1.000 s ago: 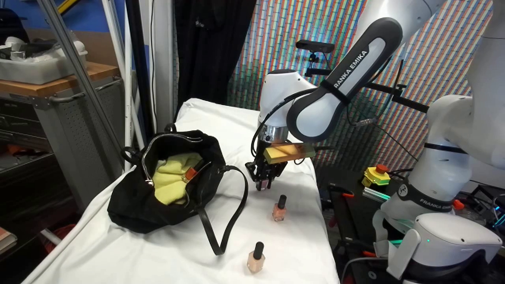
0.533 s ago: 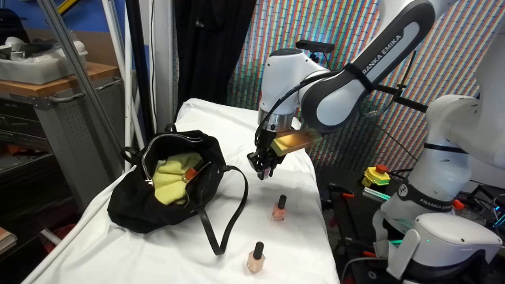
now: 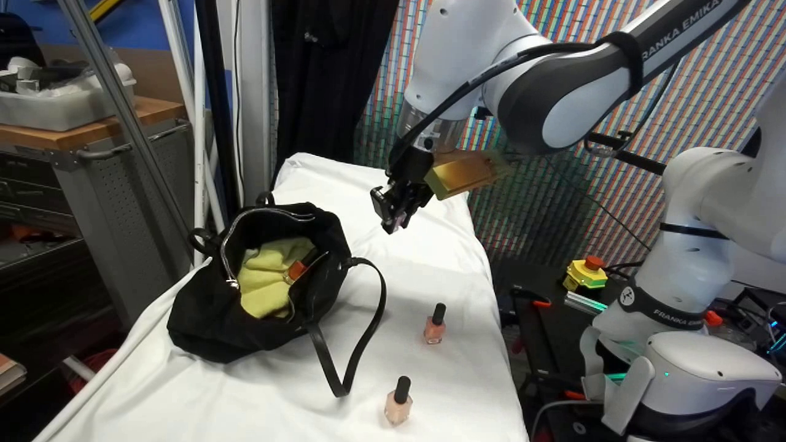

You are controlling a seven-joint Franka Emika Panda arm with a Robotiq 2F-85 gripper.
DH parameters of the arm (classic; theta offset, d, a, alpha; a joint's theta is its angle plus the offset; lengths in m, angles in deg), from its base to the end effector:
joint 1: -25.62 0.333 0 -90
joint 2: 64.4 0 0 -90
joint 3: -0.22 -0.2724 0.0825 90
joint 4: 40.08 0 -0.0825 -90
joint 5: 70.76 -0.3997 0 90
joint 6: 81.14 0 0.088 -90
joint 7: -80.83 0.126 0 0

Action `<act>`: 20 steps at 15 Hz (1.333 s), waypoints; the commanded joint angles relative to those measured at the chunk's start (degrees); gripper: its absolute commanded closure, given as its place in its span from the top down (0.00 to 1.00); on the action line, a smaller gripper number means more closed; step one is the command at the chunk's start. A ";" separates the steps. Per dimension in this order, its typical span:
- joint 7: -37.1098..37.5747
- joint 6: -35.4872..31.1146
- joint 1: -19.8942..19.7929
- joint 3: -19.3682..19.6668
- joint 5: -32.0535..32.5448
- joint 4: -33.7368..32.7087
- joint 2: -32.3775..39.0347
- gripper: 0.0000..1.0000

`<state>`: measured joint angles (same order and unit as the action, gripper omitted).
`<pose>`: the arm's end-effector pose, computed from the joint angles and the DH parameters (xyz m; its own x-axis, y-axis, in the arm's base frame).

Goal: Pick up the nail polish bottles and place them in the black bag

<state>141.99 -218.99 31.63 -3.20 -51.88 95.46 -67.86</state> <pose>0.5128 0.0786 0.2875 0.7648 -0.5950 0.2471 -0.6244 -0.7791 0.0562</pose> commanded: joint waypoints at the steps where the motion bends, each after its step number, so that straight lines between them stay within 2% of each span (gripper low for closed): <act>1: 1.49 1.59 0.16 -3.16 4.78 -6.09 2.29 0.15; 5: 0.04 1.20 1.31 -4.82 8.58 -12.27 7.41 0.15; 9: -2.47 1.41 3.85 -4.44 10.19 -18.76 13.71 0.15; 16: -5.83 1.43 8.22 -0.76 13.23 -31.66 25.13 0.15; 20: -8.96 1.99 9.86 2.00 12.33 -38.16 30.59 0.15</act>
<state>135.65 -218.77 39.63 -3.52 -39.96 64.14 -41.76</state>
